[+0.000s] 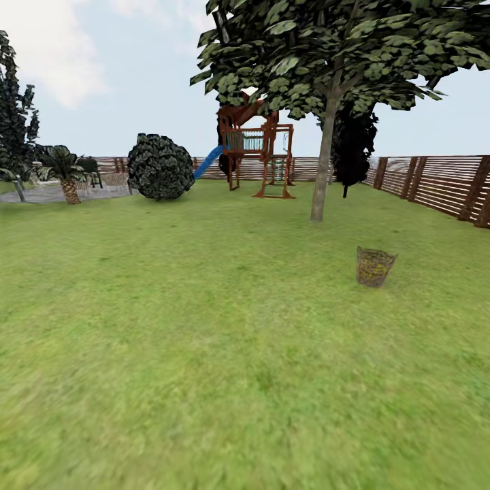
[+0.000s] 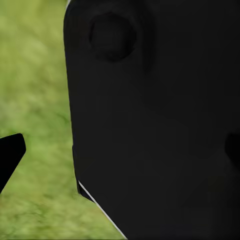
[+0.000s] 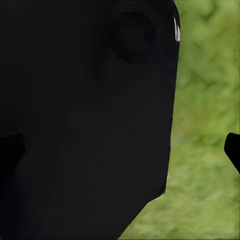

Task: Take the three Easter eggs out of the wicker basket on the lawn in the garden, then place them on the lawn next to a single tree (choose any tree) so that all three eggs are next to the same tree and none are left in the basket.

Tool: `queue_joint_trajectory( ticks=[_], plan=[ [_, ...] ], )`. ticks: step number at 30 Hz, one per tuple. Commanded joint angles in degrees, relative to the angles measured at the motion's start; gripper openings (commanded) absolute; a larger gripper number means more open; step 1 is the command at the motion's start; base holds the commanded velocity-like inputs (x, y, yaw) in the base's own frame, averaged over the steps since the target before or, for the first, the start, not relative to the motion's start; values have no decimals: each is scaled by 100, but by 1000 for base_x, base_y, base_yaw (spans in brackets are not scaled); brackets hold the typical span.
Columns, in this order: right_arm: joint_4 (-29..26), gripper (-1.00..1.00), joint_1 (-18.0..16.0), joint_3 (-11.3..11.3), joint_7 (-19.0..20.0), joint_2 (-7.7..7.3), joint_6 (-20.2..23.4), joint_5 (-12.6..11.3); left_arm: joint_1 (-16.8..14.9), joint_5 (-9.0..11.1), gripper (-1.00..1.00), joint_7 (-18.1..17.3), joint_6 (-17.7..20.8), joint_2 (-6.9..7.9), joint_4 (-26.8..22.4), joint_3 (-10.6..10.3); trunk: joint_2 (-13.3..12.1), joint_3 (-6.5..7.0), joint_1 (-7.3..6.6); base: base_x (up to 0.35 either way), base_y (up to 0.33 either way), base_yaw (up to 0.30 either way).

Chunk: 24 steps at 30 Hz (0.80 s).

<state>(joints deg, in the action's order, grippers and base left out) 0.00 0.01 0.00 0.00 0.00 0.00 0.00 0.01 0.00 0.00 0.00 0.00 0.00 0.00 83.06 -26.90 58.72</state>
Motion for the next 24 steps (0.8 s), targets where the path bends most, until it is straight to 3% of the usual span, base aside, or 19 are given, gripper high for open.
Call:
queue_joint_trajectory(
  ticks=[1,9,22,23,24],
  plan=[
    [0,100,-1,0,0,0,0,0,-1,0,100,0,0,0,0,0,2,-3,0,0,0,0],
    [-153,100,-151,15,36,10,-146,-11,10,60,100,-89,-35,-105,-99,19,2,-3,0,0,0,0],
    [-192,100,-309,9,26,-17,-563,-26,9,70,100,-88,-35,-53,-517,44,2,-3,0,0,0,0],
    [-192,100,-310,9,26,-17,-870,-26,10,70,100,-88,-35,-53,-1037,44,2,-3,0,0,0,0],
    [-191,100,-311,9,26,-17,-870,-26,9,70,100,-88,-35,-53,-1037,44,2,-3,0,0,0,0]
  ],
)
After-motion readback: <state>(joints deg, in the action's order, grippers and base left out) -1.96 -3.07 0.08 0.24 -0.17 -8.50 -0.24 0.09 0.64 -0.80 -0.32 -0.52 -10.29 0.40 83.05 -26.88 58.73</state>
